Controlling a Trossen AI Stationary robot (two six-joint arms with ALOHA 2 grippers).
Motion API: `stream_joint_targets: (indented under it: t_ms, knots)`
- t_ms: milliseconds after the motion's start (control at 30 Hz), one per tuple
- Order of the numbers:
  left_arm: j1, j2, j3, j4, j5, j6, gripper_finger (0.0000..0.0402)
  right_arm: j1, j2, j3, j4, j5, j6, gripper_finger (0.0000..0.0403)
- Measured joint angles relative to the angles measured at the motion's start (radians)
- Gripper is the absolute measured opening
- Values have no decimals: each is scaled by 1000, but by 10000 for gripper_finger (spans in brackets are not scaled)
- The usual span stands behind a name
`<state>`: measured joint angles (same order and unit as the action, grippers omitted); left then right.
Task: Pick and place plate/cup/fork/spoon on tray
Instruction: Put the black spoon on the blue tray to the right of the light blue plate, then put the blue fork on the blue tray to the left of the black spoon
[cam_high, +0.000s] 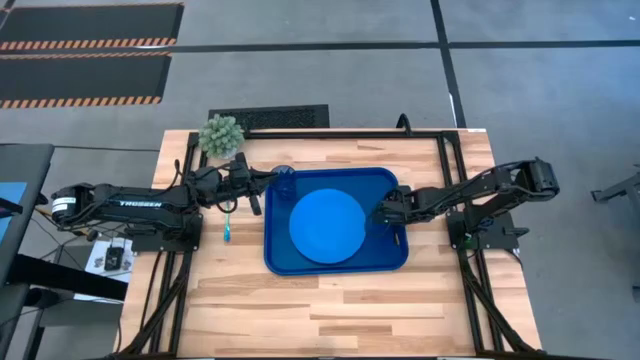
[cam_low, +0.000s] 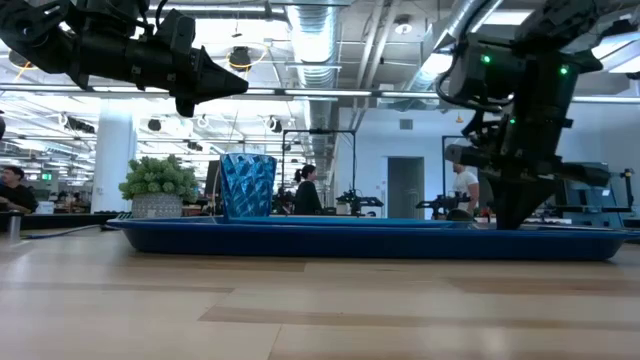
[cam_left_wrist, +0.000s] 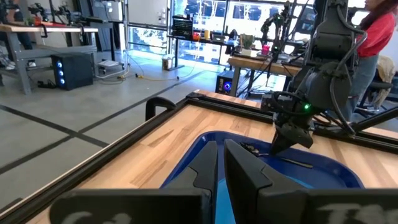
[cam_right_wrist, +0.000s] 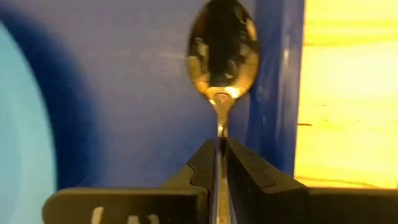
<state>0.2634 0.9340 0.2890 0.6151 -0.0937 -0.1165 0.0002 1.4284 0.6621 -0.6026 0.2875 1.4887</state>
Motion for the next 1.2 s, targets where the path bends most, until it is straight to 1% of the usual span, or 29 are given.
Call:
stream_joint_targets:
  t_ms: [133,233,300,400,433,533,633,767,833,900,1000,1067,1200]
  knots:
    - [0,0,0,0,0,0,15,-2,0,43,-38,17,-83,61]
    - [0,0,0,-2,0,4,15,-2,0,71,-32,28,-191,57]
    - [0,0,0,-10,1,21,15,6,-4,80,18,43,-298,45]
    - [0,0,0,-22,20,44,15,27,-4,80,125,83,-489,13]
    - [0,0,0,-24,28,45,15,31,-4,77,160,92,-549,9]
    - [0,0,0,-31,49,46,14,23,-4,32,324,97,-701,11]
    - [0,-3,0,-51,64,66,7,-1,-26,-32,549,67,-874,5]
    - [-11,-26,2,-107,63,88,2,-78,-67,-133,901,-79,-1100,6]
    - [-19,-57,9,-177,58,88,2,-128,-89,-174,1046,-143,-1187,4]
    - [-34,-83,32,-265,30,87,1,-188,-112,-209,1130,-202,-1249,3]
    - [-75,-134,72,-468,-50,59,0,-267,-140,-225,1166,-265,-1317,5]
    - [-116,-158,111,-606,-102,14,0,-310,-152,-226,1166,-294,-1351,5]
    - [-214,-170,185,-875,-204,-148,0,-369,-162,-226,1166,-363,-1393,5]
